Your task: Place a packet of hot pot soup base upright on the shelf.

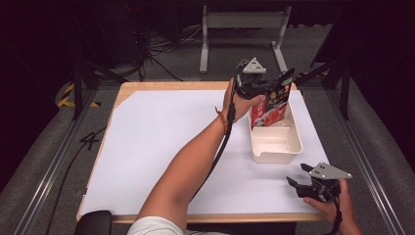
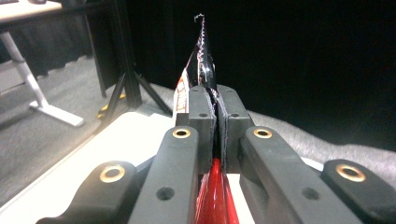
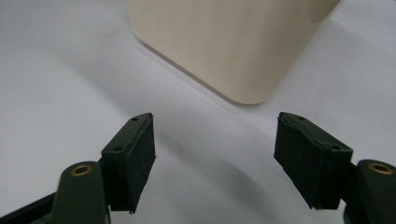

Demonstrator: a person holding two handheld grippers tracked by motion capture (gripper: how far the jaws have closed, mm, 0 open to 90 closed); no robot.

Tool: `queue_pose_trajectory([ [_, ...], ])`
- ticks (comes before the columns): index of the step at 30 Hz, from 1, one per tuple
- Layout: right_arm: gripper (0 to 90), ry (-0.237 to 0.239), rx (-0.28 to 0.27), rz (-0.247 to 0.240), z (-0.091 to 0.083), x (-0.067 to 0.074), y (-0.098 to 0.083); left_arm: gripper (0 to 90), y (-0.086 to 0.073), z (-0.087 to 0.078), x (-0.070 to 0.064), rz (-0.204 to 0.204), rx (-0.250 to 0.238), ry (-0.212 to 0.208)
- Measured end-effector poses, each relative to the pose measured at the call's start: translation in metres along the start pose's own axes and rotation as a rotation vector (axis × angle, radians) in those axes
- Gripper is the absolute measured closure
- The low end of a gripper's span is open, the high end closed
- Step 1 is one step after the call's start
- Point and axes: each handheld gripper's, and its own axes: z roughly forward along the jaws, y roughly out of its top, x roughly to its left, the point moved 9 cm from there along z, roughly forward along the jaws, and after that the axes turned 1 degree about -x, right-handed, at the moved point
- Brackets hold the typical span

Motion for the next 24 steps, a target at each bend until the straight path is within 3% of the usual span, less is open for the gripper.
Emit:
queue_pose_trajectory([
  [6,28.7,0.001,0.001,-0.002,0.0,0.0,0.0,85.1,-0.01,0.004,0.0,-0.013,0.002,-0.004],
  [13,28.7,0.004,0.002,-0.004,0.001,0.001,0.0,82.0,-0.01,0.002,-0.003,0.027,0.022,0.012],
  [16,28.7,0.002,0.002,-0.005,0.001,0.001,0.0,80.5,-0.009,-0.003,-0.006,0.067,0.036,0.013],
  [24,28.7,0.0,0.001,-0.005,0.0,0.001,0.0,74.9,-0.009,-0.017,-0.009,0.114,0.046,0.023],
])
